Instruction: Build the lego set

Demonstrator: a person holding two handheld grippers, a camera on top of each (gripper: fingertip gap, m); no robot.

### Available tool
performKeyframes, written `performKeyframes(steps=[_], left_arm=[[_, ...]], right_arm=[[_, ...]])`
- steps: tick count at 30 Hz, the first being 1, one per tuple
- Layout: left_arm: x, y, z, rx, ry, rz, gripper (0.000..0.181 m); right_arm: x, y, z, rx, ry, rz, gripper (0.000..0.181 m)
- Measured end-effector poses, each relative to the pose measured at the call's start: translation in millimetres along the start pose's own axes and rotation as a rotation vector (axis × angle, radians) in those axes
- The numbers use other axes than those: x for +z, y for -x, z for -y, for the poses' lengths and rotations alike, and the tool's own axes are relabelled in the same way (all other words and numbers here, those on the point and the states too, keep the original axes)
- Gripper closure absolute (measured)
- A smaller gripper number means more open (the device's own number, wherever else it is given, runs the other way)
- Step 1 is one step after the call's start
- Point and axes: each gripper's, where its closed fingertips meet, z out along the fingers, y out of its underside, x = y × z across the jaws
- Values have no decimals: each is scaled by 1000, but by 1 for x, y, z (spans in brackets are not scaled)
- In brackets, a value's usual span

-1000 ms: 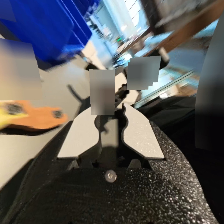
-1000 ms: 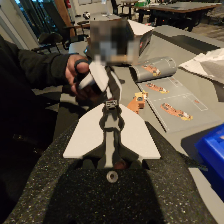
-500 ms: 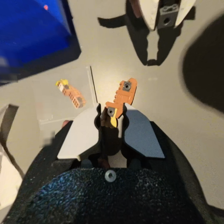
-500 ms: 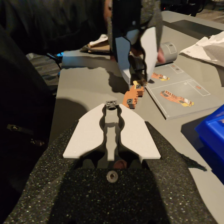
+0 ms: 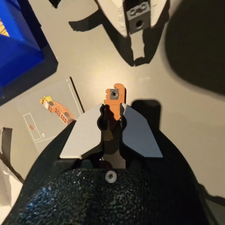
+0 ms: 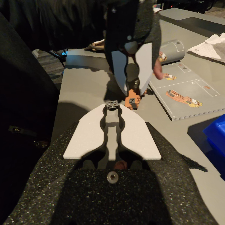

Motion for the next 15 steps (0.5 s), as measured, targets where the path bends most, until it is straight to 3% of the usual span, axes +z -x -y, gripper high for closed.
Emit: performKeyframes(steps=[9, 15], left_arm=[[-6, -14, -2, -27, -4, 257, 157], [-9, -21, -3, 62, 56, 542, 155]], right_arm=[[3, -1, 1, -28, 16, -43, 164], [6, -2, 3, -43, 18, -87, 165]])
